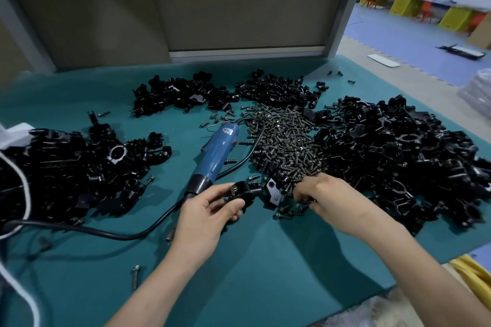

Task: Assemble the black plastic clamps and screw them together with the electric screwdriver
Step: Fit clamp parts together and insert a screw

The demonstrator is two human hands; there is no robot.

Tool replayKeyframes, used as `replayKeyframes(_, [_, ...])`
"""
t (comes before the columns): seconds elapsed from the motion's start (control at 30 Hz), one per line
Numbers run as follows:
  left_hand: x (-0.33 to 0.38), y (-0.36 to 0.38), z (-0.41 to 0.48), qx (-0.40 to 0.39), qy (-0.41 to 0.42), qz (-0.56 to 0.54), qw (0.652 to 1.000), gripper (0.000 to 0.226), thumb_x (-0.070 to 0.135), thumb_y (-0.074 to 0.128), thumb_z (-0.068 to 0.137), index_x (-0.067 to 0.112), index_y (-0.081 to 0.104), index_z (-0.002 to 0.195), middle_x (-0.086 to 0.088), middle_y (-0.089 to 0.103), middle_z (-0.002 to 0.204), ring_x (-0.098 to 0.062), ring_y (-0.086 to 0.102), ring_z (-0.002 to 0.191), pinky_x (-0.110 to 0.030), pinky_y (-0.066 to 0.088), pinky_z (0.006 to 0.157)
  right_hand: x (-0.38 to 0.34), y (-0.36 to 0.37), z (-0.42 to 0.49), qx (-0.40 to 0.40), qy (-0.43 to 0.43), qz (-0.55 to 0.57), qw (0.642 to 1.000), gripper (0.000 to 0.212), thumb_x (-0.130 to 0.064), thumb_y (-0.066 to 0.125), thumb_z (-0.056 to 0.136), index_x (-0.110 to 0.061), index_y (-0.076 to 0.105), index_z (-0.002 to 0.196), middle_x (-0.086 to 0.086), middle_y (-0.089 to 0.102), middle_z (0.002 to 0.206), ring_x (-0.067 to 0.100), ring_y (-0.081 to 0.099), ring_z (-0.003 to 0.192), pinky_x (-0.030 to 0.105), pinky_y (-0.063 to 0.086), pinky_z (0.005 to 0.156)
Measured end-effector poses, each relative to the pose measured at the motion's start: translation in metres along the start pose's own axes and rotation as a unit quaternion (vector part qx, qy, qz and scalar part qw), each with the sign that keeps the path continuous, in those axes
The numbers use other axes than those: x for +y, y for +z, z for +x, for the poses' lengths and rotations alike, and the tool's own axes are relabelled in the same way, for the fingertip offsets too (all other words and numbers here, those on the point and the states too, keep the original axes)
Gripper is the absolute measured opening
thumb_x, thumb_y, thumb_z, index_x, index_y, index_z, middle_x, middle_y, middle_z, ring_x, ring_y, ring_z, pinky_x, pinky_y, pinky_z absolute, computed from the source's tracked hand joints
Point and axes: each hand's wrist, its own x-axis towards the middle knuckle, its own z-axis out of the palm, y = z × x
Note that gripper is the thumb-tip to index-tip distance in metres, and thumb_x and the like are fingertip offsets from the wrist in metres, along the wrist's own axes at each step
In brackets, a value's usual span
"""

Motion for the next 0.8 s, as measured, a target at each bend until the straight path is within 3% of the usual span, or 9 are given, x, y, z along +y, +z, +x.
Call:
replayKeyframes(0.2, [-0.003,-0.001,0.000,-0.004,0.008,0.015,1.000,0.029,-0.004,0.069,0.079,0.020,0.069,0.096,0.000,0.072,0.069,-0.006,0.062,0.059,-0.014,0.051,0.060,0.006,-0.001,-0.001,0.014,-0.015,0.027,0.999,0.020,-0.007,0.054,0.093,-0.024,0.055,0.104,-0.011,0.052,0.098,0.011,0.039,0.098,0.018,0.034,0.086])
replayKeyframes(0.3, [-0.004,-0.001,0.001,-0.008,0.016,0.022,1.000,0.029,-0.003,0.070,0.079,0.020,0.070,0.096,0.007,0.075,0.079,-0.003,0.066,0.068,-0.013,0.051,0.063,0.000,-0.011,-0.003,0.057,0.011,0.124,0.991,0.024,-0.002,0.057,0.089,-0.025,0.055,0.091,-0.011,0.053,0.092,0.004,0.048,0.084,0.020,0.041,0.078])
replayKeyframes(0.4, [-0.005,-0.002,0.002,-0.007,0.016,0.021,1.000,0.030,-0.003,0.070,0.078,0.022,0.069,0.095,0.012,0.075,0.084,0.001,0.068,0.075,-0.011,0.051,0.068,-0.017,-0.024,-0.006,0.124,0.017,0.293,0.948,0.033,0.002,0.065,0.083,-0.030,0.056,0.079,-0.011,0.061,0.079,0.001,0.054,0.063,0.017,0.047,0.063])
replayKeyframes(0.53, [-0.006,-0.003,0.003,-0.015,0.023,0.028,0.999,0.032,-0.003,0.070,0.078,0.024,0.070,0.094,0.014,0.075,0.086,0.002,0.068,0.081,-0.010,0.050,0.072,-0.046,-0.033,0.000,0.167,-0.025,0.416,0.894,0.022,0.001,0.069,0.083,-0.019,0.061,0.083,0.000,0.068,0.077,0.016,0.067,0.065,0.026,0.056,0.065])
replayKeyframes(0.7, [-0.007,-0.002,0.003,-0.020,0.030,0.026,0.999,0.031,-0.003,0.070,0.078,0.023,0.070,0.095,0.012,0.075,0.086,0.001,0.068,0.079,-0.011,0.050,0.072,-0.053,-0.036,0.014,0.124,-0.022,0.371,0.920,0.021,-0.002,0.071,0.083,-0.019,0.059,0.080,-0.001,0.065,0.073,0.024,0.064,0.063,0.031,0.056,0.064])
replayKeyframes(0.8, [-0.007,-0.002,0.004,-0.023,0.027,0.027,0.999,0.030,-0.003,0.071,0.078,0.022,0.069,0.095,0.014,0.075,0.084,0.002,0.068,0.079,-0.011,0.050,0.072,-0.051,-0.040,0.020,0.120,-0.022,0.314,0.941,0.020,-0.005,0.071,0.083,-0.021,0.059,0.079,-0.004,0.064,0.073,0.010,0.056,0.060,0.019,0.050,0.063])
